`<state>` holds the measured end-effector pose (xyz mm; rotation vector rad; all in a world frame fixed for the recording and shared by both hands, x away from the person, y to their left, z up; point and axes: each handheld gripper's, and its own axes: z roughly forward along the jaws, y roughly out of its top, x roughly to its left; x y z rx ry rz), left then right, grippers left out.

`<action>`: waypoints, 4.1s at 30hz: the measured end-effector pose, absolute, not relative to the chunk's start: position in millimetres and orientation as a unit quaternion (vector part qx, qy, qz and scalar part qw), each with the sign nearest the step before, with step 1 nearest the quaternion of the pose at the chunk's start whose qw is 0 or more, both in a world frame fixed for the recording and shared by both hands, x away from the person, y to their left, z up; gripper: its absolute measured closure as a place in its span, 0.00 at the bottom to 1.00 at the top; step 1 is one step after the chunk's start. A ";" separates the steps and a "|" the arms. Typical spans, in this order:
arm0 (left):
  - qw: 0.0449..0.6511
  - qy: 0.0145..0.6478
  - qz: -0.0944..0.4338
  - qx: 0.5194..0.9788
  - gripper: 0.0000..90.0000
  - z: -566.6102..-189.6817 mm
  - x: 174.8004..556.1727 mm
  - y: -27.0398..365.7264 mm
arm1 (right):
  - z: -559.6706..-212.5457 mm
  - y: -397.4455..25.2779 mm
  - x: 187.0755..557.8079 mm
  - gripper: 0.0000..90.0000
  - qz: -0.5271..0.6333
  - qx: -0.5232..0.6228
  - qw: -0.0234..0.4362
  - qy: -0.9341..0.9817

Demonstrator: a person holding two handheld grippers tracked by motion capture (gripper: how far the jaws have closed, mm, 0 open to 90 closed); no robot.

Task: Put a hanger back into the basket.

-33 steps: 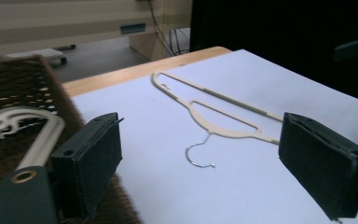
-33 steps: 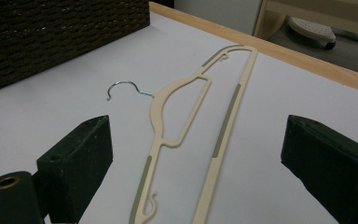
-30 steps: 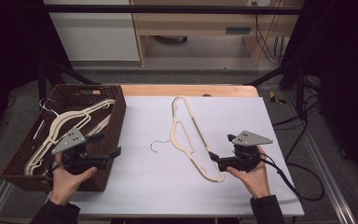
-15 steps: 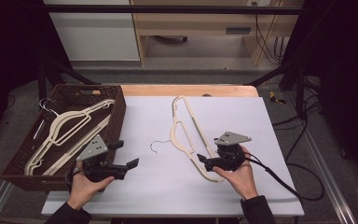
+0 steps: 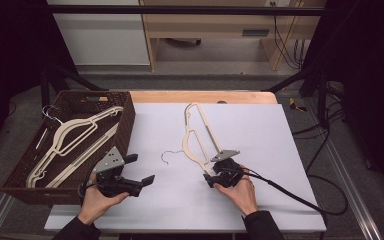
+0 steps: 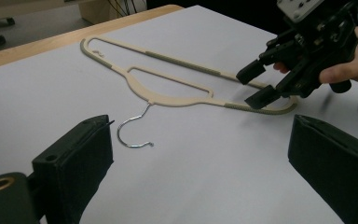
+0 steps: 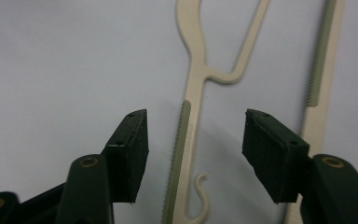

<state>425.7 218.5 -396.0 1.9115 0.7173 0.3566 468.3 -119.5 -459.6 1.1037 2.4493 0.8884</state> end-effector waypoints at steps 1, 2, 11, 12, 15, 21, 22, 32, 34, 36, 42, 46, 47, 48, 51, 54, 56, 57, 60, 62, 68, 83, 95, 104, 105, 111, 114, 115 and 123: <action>0.509 0.297 0.148 0.794 0.07 -396.0 425.6 218.3 | -462.9 -117.7 468.9 0.48 0.306 0.389 0.151 0.856; 0.509 0.296 0.148 0.795 0.07 -396.2 425.6 218.1 | -465.8 -116.0 469.2 0.51 0.298 0.395 0.146 0.857; 0.506 0.302 0.149 0.794 0.07 -398.6 427.1 217.9 | -466.8 -111.6 467.6 0.74 0.283 0.426 0.130 0.849; 0.506 0.303 0.150 0.794 0.07 -398.8 427.2 217.7 | -466.7 -112.3 468.0 0.77 0.282 0.425 0.131 0.850; 0.504 0.302 0.149 0.795 0.07 -399.3 427.4 217.2 | -465.9 -111.4 467.3 0.82 0.277 0.443 0.127 0.843; 0.500 0.296 0.150 0.800 0.07 -398.2 430.2 209.4 | -465.2 -110.9 467.5 0.88 0.278 0.446 0.119 0.843; 0.498 0.292 0.151 0.802 0.07 -397.6 430.8 207.6 | -464.7 -111.0 468.2 0.88 0.278 0.449 0.115 0.841; 0.475 0.261 0.150 0.827 0.07 -395.4 449.2 172.1 | -454.0 -119.6 468.7 0.88 0.293 0.449 0.095 0.839; 0.467 0.254 0.149 0.834 0.07 -396.3 453.8 162.7 | -451.0 -119.3 467.8 0.88 0.297 0.458 0.092 0.833; 0.457 0.243 0.152 0.842 0.08 -397.8 458.1 153.3 | -444.7 -122.4 466.5 0.88 0.303 0.458 0.089 0.831; 0.432 0.226 0.149 0.860 0.09 -405.6 475.5 130.9 | -432.5 -128.6 463.7 0.88 0.310 0.459 0.086 0.828; 0.424 0.228 0.152 0.863 0.10 -411.8 485.9 122.8 | -429.8 -130.4 462.7 0.88 0.311 0.456 0.090 0.829; 0.423 0.230 0.152 0.863 0.13 -413.8 489.1 122.8 | -428.4 -131.3 462.4 0.88 0.312 0.453 0.090 0.830; 0.418 0.235 0.152 0.864 0.14 -415.8 492.5 123.2 | -427.9 -131.6 462.4 0.88 0.317 0.452 0.088 0.829; 0.411 0.252 0.146 0.864 0.21 -423.3 503.9 125.3 | -426.1 -133.3 462.1 0.88 0.314 0.448 0.090 0.832; 0.405 0.269 0.126 0.865 0.26 -432.3 517.4 127.6 | -426.0 -133.5 462.0 0.88 0.313 0.448 0.090 0.833; 0.402 0.278 0.110 0.866 0.33 -439.2 525.4 127.9 | -426.3 -133.0 461.8 0.88 0.311 0.449 0.089 0.833; 0.398 0.280 0.110 0.867 0.38 -442.6 528.5 127.3 | -426.5 -133.1 461.9 0.88 0.309 0.448 0.090 0.834; 0.388 0.289 0.103 0.869 0.42 -453.3 537.9 126.5 | -426.5 -133.1 461.7 0.88 0.310 0.448 0.089 0.834; 0.381 0.290 0.101 0.872 0.46 -459.1 543.6 126.4 | -426.1 -133.1 461.5 0.88 0.310 0.448 0.088 0.834; 0.365 0.270 0.105 0.885 0.65 -472.3 550.6 123.5 | -424.7 -134.6 461.1 0.88 0.309 0.443 0.091 0.837; 0.375 0.228 0.104 0.892 0.98 -466.3 548.3 126.9 | -424.4 -135.6 460.2 0.88 0.304 0.435 0.083 0.843; 0.346 0.218 0.108 0.906 0.99 -451.4 540.5 125.2 | -428.8 -140.5 460.2 0.88 0.313 0.429 0.053 0.846; 0.314 0.229 0.109 0.915 0.99 -442.4 534.5 117.3 | -433.2 -141.2 458.6 0.87 0.299 0.407 0.056 0.861; 0.309 0.229 0.112 0.916 0.99 -442.5 533.9 116.3 | -432.8 -141.1 458.0 0.86 0.299 0.407 0.055 0.861; 0.301 0.243 0.110 0.916 0.99 -433.8 528.3 112.5 | -430.7 -142.4 452.9 0.70 0.312 0.385 0.085 0.865; 0.288 0.244 0.119 0.918 0.99 -424.6 522.7 107.6 | -435.7 -139.9 451.9 0.63 0.312 0.373 0.104 0.868; 0.285 0.247 0.121 0.918 0.99 -421.7 520.5 105.3 | -435.7 -139.9 451.9 0.63 0.312 0.373 0.104 0.868; 0.278 0.250 0.122 0.919 0.99 -402.7 508.2 92.1 | -444.7 -134.6 448.9 0.60 0.291 0.358 0.125 0.878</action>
